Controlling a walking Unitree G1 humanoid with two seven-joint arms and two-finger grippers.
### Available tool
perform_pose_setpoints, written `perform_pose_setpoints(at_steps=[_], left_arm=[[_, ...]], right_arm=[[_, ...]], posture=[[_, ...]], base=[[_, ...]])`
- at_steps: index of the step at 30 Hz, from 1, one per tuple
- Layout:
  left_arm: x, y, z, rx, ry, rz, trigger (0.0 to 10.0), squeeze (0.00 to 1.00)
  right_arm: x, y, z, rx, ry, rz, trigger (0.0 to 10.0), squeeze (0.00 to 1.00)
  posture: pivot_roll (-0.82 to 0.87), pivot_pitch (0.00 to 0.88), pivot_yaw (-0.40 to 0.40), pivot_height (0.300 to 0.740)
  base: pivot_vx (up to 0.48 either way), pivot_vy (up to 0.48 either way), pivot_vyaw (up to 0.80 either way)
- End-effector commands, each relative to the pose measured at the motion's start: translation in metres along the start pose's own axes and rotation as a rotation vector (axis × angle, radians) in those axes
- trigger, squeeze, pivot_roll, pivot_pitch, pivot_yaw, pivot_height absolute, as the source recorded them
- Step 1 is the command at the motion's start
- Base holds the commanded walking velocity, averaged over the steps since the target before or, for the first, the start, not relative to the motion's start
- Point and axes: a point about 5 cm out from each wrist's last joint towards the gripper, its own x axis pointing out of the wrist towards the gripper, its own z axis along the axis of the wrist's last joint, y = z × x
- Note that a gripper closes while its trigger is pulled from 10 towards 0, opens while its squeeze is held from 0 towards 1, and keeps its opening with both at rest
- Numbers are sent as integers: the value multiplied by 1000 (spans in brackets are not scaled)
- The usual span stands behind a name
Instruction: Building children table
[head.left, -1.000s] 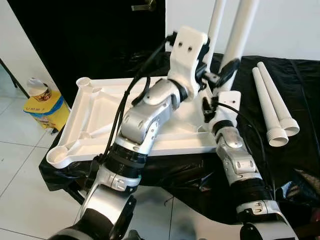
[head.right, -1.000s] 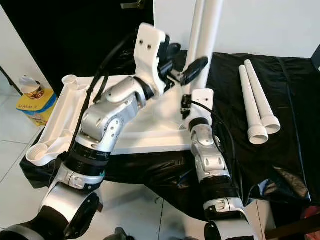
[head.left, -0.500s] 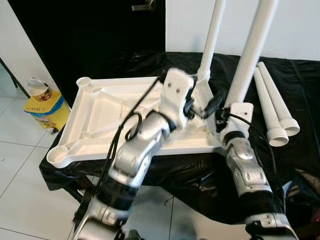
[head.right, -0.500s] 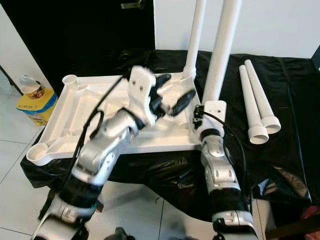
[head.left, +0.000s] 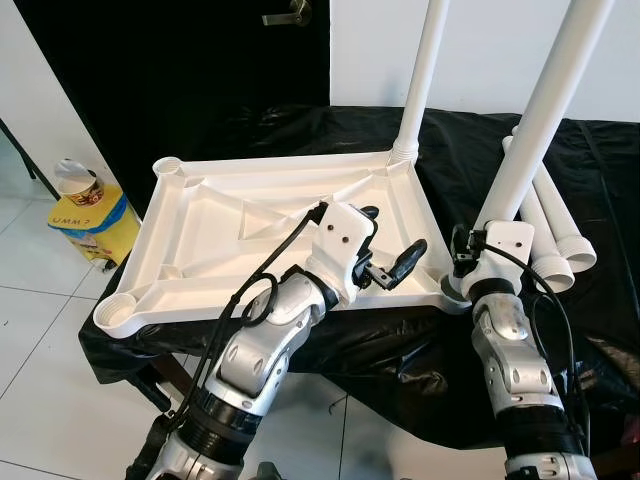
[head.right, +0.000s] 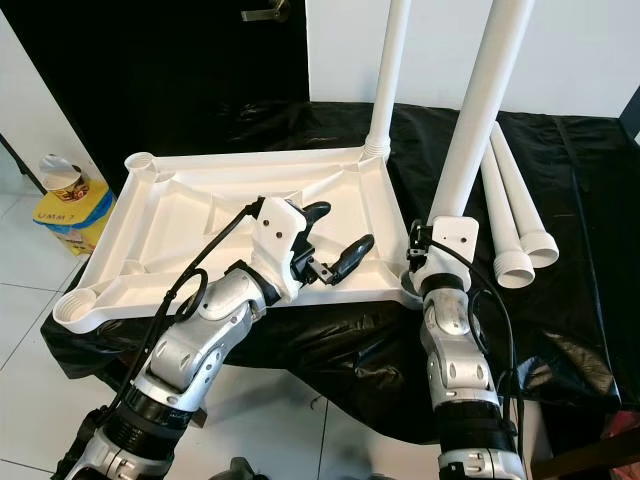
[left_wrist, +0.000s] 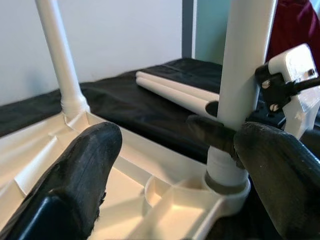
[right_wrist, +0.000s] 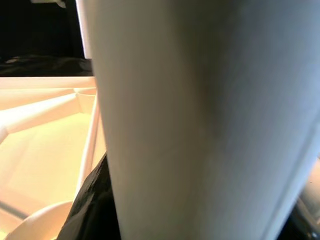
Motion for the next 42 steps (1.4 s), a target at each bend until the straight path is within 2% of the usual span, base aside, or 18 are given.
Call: perform_pose_setpoints(at_steps=[1, 3, 5, 11, 22, 26, 27, 33, 37, 42], left_arm=[[-2, -5, -3, 2, 22, -76, 10000, 0], [-3, -6, -4, 3, 26, -79, 10000, 0], [-4, -7, -6, 2, 35, -82, 10000, 0], [-5, -7, -6, 5, 37, -83, 10000, 0], [-5, -7, -4, 2, 42, -84, 10000, 0], [-6, -6, -3, 3, 41, -80, 10000, 0], [-6, -6, -2, 2, 39, -78, 10000, 0], [-5, -5, -1, 2, 36, -75, 10000, 0], [-5, -4, 1, 0, 32, -72, 10000, 0], [-5, -3, 2, 1, 30, -66, 10000, 0]], right_arm=[[-5, -2, -13, -14, 67, 7, 10000, 0], [-8, 0, -15, -18, 64, 27, 10000, 0], [-15, 7, -21, -37, 53, 100, 10000, 0], [-20, 11, -24, -64, 32, 157, 10000, 0], [-20, 16, -29, -59, 13, 232, 10000, 0], [-23, 16, -33, -63, 4, 284, 10000, 0], [-24, 17, -35, -69, -14, 337, 10000, 0], [-23, 16, -35, -82, -31, 375, 10000, 0], [-21, 15, -38, -106, -20, 399, 10000, 0], [-16, 17, -41, -44, 42, 391, 10000, 0]], posture=[[-19, 26, 26, 740], [-19, 27, 28, 740], [-18, 30, 29, 740], [-17, 32, 33, 740], [-9, 37, 38, 740], [-9, 41, 40, 740], [-10, 45, 41, 740], [-10, 49, 42, 740], [-5, 52, 42, 740], [-3, 52, 42, 740]], base=[[0, 0, 0], [0, 0, 0], [0, 0, 0], [0, 0, 0], [0, 0, 0], [0, 0, 0], [0, 0, 0], [0, 0, 0], [0, 0, 0], [0, 0, 0]])
